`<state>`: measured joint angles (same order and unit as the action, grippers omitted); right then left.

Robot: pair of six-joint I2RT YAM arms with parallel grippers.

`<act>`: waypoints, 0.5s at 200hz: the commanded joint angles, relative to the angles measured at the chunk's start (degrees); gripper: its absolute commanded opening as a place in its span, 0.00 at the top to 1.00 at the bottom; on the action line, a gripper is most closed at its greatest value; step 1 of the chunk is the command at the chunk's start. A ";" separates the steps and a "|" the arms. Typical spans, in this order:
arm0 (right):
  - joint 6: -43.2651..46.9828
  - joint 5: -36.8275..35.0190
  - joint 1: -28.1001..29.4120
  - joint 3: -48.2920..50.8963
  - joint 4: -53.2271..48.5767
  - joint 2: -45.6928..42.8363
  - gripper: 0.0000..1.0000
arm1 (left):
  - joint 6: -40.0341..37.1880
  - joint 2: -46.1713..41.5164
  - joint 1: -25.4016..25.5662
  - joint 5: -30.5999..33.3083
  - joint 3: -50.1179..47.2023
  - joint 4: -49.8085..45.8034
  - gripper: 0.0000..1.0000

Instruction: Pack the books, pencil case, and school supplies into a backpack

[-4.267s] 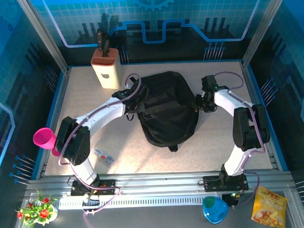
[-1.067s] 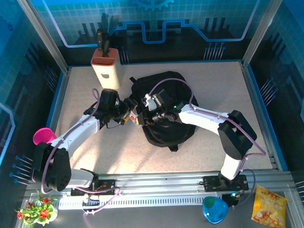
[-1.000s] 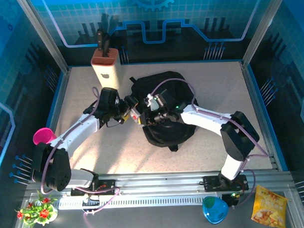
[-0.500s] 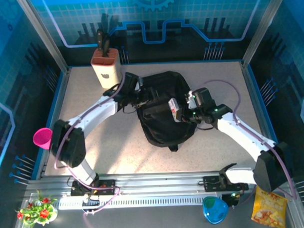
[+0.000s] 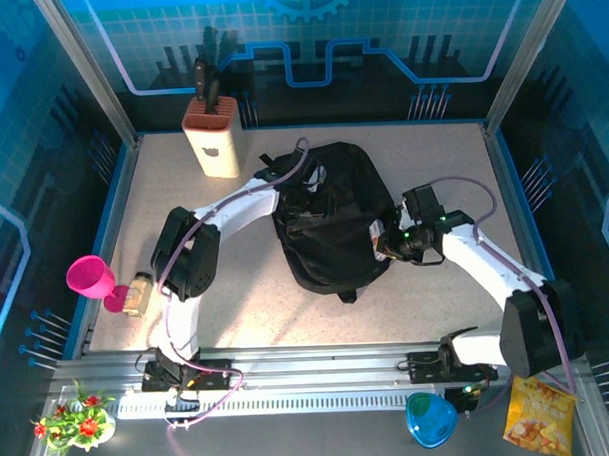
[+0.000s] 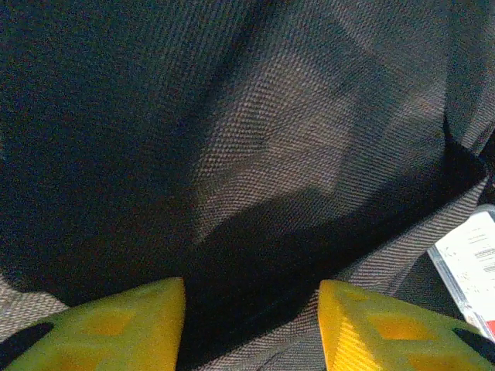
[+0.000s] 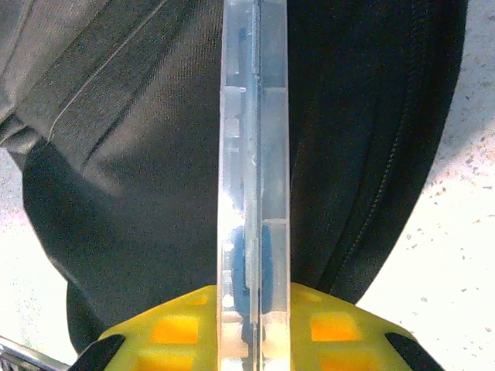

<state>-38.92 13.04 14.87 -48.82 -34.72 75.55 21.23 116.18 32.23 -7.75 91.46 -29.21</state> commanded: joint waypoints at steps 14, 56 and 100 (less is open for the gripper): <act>1.64 -0.13 -2.72 -4.60 3.12 5.99 0.82 | -3.57 -1.66 3.00 -0.95 0.82 -4.31 0.61; 3.68 0.99 -5.85 -9.51 7.10 13.43 0.82 | -0.96 -4.56 6.37 -6.02 -3.22 -0.96 0.63; 6.38 1.72 -6.63 -12.74 3.70 8.63 0.83 | -0.48 -5.90 6.93 -1.93 -2.49 -2.29 0.53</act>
<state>-35.27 13.74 8.82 -59.11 -29.10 88.51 20.08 113.71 38.76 -9.72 88.82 -29.67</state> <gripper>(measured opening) 0.200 0.423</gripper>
